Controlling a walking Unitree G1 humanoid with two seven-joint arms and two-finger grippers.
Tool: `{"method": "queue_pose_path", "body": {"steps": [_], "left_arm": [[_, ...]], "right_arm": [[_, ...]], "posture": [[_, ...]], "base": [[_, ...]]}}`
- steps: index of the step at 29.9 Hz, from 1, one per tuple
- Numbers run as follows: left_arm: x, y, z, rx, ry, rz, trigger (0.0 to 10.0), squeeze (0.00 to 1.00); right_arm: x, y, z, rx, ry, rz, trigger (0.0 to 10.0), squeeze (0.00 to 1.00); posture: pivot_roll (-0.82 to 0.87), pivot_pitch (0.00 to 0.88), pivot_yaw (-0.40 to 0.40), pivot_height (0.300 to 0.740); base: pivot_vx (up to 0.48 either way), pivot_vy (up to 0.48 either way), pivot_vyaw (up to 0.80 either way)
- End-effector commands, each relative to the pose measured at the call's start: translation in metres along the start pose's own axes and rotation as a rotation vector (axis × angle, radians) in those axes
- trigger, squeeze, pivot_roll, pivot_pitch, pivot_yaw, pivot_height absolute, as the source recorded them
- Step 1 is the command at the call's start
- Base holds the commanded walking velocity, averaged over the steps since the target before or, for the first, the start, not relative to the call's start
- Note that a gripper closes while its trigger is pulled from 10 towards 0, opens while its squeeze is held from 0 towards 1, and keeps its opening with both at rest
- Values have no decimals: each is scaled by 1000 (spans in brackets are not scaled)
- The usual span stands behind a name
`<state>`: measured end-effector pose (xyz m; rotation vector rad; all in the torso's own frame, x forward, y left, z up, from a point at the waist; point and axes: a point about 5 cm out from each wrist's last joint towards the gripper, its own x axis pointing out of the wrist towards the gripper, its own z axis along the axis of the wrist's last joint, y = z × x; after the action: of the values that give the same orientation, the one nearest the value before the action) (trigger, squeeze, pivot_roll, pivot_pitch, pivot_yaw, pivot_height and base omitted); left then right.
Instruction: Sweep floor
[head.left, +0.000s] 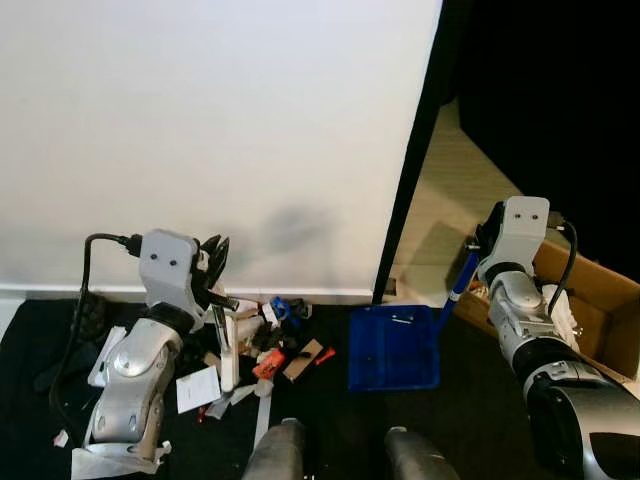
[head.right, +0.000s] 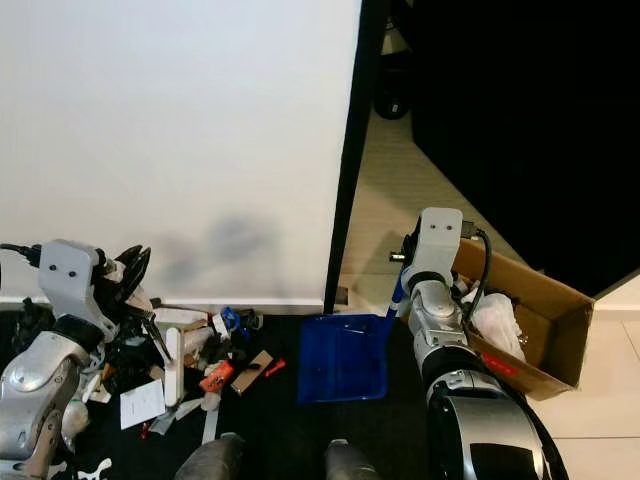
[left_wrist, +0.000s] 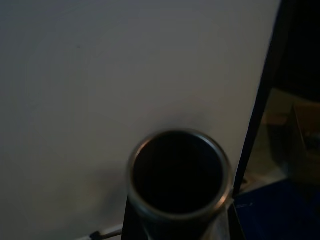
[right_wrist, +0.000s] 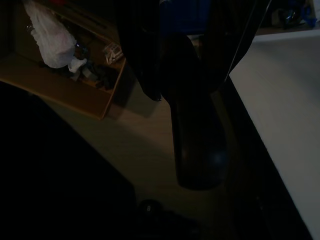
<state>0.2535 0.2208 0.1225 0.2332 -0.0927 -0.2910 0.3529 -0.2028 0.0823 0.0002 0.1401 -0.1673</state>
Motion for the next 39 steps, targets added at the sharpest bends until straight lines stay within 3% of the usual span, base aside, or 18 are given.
{"method": "queue_pose_path", "body": {"steps": [1,2,5,9,13,15,16,18,19,22,26,27,32,39], "left_arm": [[-3,3,-7,49,39,-20,10000,0],[9,4,2,-14,-20,-19,10000,0],[20,6,8,-49,-62,-12,10000,0],[42,-1,-2,-92,-45,-57,10000,0],[51,-9,-11,-138,-22,-87,10000,0],[61,-22,-20,-250,0,-123,10000,0],[61,-22,-20,-250,0,-123,10000,0],[69,-38,-27,-355,13,-179,10000,0],[69,-38,-27,-355,13,-179,10000,0],[76,-59,-29,-443,-7,-240,10000,0],[87,-76,-15,-664,-96,-292,10000,0],[87,-76,-15,-664,-96,-292,10000,0],[96,-93,3,-858,-194,-342,10000,0],[92,-98,4,-940,-210,-365,10000,0]], "right_arm": [[-3,3,-11,32,46,2,10000,0],[-3,6,-10,43,43,15,10000,0],[-2,8,-9,59,45,23,10000,0],[-3,12,-13,100,75,40,10000,0],[-4,16,-14,105,80,56,10000,0],[-5,21,-16,119,80,82,10000,0],[-5,21,-16,119,80,82,10000,0],[-5,24,-16,124,76,96,10000,0],[-5,24,-16,124,76,96,10000,0],[-5,26,-14,126,62,111,10000,0],[-5,27,-13,124,53,123,10000,0],[-5,27,-13,124,53,123,10000,0],[-6,29,-14,122,55,135,10000,0],[-5,32,-12,127,51,141,10000,0]], "posture": [[164,206,-15,740],[161,217,-20,740],[155,220,-21,740],[130,230,-23,740],[110,232,-18,740],[88,238,-13,740],[88,238,-13,740],[55,253,-9,740],[55,253,-9,740],[38,262,-4,740],[26,264,-6,740],[26,264,-6,740],[31,257,-6,740],[37,256,-4,740]], "base": [[0,0,0],[0,0,0],[0,0,0],[0,0,0],[0,0,0],[0,0,0],[0,0,0],[0,0,0],[0,0,0],[0,0,0],[0,0,0],[0,0,0],[0,0,0],[0,0,0]]}}
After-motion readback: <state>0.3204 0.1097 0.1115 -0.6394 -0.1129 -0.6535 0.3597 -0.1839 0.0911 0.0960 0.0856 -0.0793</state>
